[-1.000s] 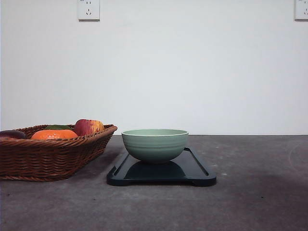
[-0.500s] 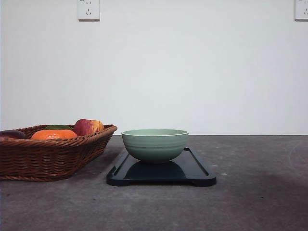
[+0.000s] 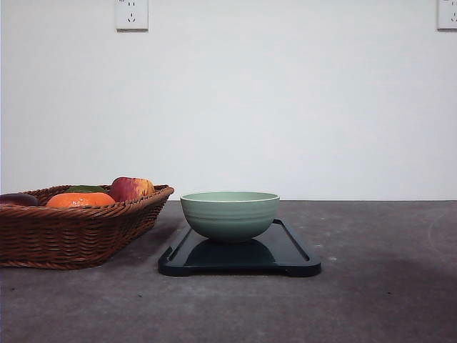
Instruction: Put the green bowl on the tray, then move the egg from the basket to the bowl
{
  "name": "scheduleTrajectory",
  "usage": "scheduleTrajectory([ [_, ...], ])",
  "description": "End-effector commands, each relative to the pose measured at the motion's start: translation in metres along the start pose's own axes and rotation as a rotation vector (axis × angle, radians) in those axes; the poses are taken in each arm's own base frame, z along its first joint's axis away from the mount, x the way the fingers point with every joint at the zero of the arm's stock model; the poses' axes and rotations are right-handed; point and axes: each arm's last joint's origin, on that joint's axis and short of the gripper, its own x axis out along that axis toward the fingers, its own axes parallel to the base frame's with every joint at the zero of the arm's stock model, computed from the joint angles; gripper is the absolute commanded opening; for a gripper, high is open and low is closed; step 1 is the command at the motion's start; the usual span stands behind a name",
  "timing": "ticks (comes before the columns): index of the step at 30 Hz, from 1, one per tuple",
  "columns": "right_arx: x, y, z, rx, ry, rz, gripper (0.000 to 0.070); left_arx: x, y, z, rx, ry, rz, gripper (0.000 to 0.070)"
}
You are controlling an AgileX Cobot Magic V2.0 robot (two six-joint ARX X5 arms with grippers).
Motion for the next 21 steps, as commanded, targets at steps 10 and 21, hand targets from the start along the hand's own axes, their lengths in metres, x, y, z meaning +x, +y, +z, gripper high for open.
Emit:
scheduleTrajectory([
  [10,0.0003,0.0000,-0.0003,0.009,-0.006,-0.001,0.0013,0.0018,-0.0003,-0.0050,0.000,0.005,-0.003,0.0000],
  [21,0.0003,0.0000,-0.0003,0.009,-0.006,-0.001,0.0013,0.0018,-0.0003,-0.0050,0.000,0.005,-0.003,0.0000],
])
